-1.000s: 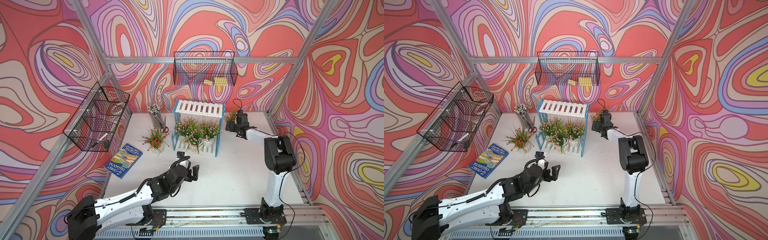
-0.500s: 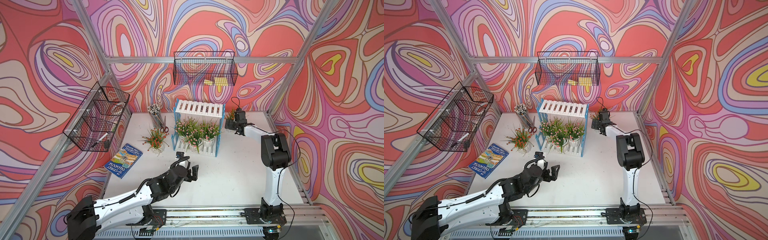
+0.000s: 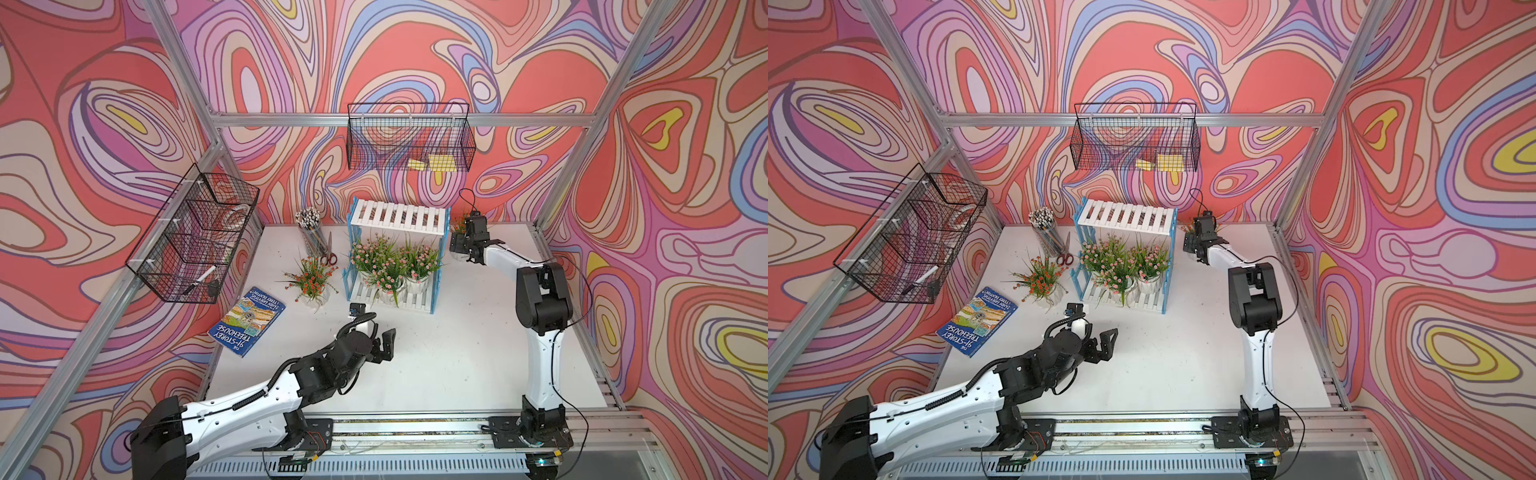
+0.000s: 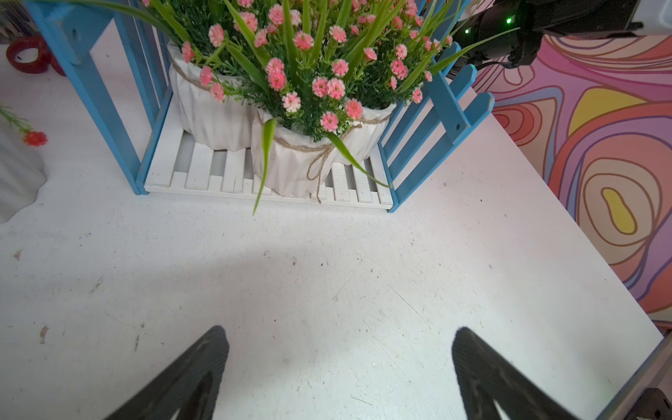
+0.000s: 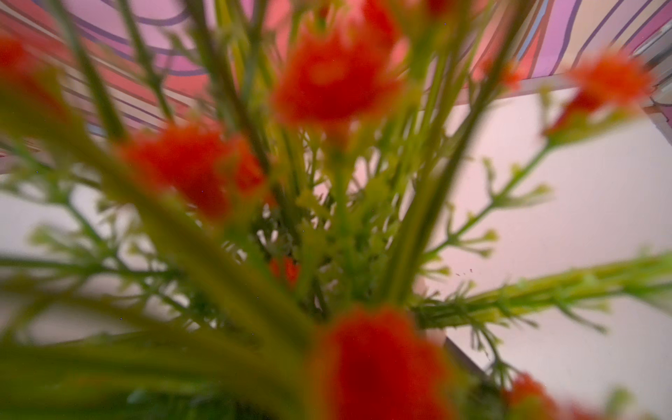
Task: Place the baby's breath potted plants on the rack by color
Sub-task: Pick up the baby's breath potted plant from the center of the board.
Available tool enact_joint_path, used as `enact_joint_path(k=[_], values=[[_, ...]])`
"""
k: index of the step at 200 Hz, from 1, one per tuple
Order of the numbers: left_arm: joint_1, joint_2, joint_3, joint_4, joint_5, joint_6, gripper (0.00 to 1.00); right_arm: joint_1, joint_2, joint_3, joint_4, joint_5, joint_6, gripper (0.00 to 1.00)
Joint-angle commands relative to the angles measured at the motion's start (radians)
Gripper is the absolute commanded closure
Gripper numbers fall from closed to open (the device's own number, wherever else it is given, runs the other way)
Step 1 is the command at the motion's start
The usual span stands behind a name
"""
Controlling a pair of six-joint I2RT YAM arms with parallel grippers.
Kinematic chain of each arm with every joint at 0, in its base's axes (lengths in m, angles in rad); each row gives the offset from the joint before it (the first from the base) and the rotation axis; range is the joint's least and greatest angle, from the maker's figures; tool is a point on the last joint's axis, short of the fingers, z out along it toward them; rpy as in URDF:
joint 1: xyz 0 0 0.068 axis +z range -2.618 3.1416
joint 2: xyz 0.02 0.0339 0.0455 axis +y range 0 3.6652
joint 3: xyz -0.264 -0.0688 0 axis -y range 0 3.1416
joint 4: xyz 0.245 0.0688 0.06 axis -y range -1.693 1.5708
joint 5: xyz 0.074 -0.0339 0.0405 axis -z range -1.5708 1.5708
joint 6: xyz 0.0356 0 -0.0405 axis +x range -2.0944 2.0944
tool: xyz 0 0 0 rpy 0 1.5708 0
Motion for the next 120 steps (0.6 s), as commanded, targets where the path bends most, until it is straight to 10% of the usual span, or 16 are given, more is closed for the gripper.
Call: enact_joint_path(k=[1, 120], values=[[-0.002, -0.025, -0.022, -0.030, -0.030, -0.008, 0.03, 0.003, 0.007, -0.019, -0.002, 0.000, 0.015, 0.34], [-0.003, -0.005, -0.032, -0.002, -0.020, -0.009, 0.03, 0.004, -0.502, -0.382, -0.098, -0.103, 0.015, 0.40]])
